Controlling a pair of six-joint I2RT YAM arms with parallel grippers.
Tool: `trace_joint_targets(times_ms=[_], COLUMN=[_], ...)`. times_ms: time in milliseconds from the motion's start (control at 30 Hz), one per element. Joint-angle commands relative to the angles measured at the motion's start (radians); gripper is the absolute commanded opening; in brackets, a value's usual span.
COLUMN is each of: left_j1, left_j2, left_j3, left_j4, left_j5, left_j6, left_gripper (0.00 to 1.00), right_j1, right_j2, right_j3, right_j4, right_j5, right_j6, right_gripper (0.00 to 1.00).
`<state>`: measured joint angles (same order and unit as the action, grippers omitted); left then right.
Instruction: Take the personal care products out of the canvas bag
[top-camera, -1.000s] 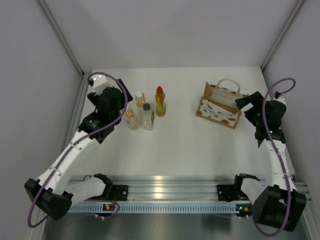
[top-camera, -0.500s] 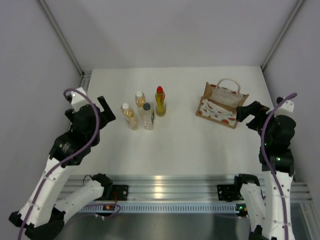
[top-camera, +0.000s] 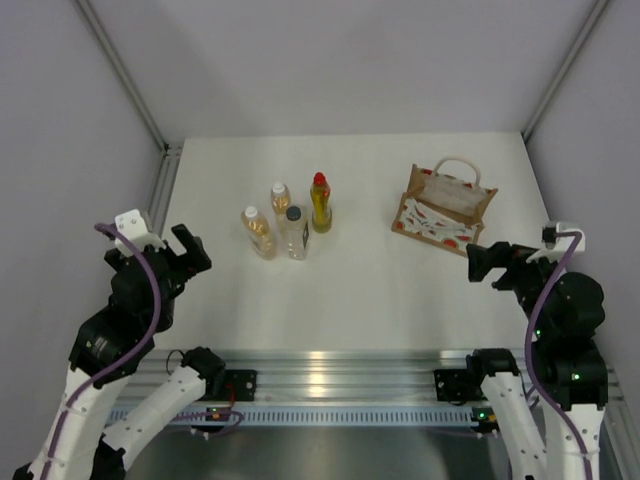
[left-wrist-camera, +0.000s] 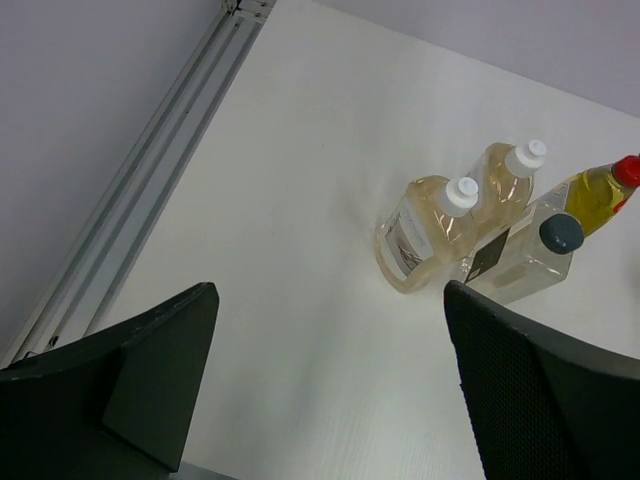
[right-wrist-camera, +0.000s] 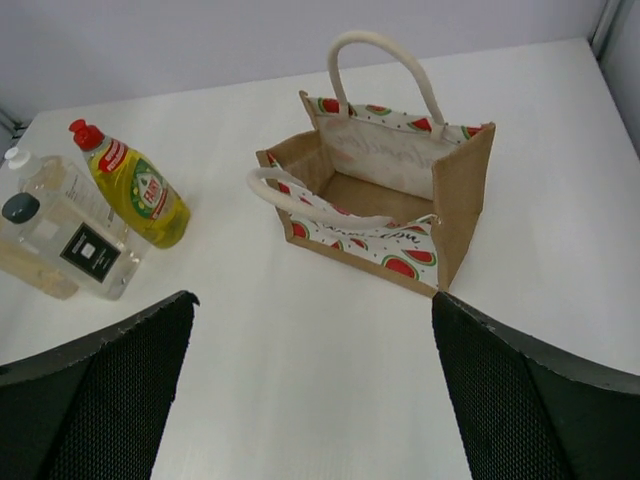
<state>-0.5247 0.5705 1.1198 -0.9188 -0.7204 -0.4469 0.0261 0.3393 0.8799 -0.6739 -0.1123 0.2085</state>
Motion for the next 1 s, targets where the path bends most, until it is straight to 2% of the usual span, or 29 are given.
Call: trace_joint_targets(times_ms=[0, 167, 367, 500, 600, 700, 967], left_j1=[-0.001, 0.0, -0.004, -0.018, -0.032, -0.043, -0.055], left_j2=[-0.047, -0.099, -0.153, -0.132, -0.112, -0.107, -0.096], left_j3=[0.005, 0.02, -0.012, -0.012, -0.012, -0.015, -0.032], left_j4=[-0.038, -0.115, -0.107, -0.097, -0.092, -0.086, -0.061], left_j5=[0.029, 0.036, 0.026, 0.009, 0.016, -0.004, 0.007], left_j6=[0.031, 0.033, 0.076, 0.1, 0.109, 0.119, 0.126], left_gripper=[0.98, 0.98, 0.98, 0.98, 0.98, 0.98, 0.98], right_j1=[0.015, 0.017, 0.05, 0.158, 0.244, 0.291, 0.304], right_j2=[-0.011, 0.021, 0.07, 0.086, 0.084, 0.067, 0.035], right_j3=[0.068, 0.097, 0.102, 0.084, 0.07, 0.073, 0.067], right_j4=[-0.056, -0.075, -0.078, -0.079, -0.088, -0.105, -0.118], right_j5=[0.074, 0.085, 0.207, 0.379, 0.436, 0.467, 0.442], right_j6=[-0.054, -0.087, -0.116, -0.147, -0.185, -0.196, -0.179], right_gripper=[0.99, 1.0, 1.0, 1.0, 1.0, 0.99, 1.0])
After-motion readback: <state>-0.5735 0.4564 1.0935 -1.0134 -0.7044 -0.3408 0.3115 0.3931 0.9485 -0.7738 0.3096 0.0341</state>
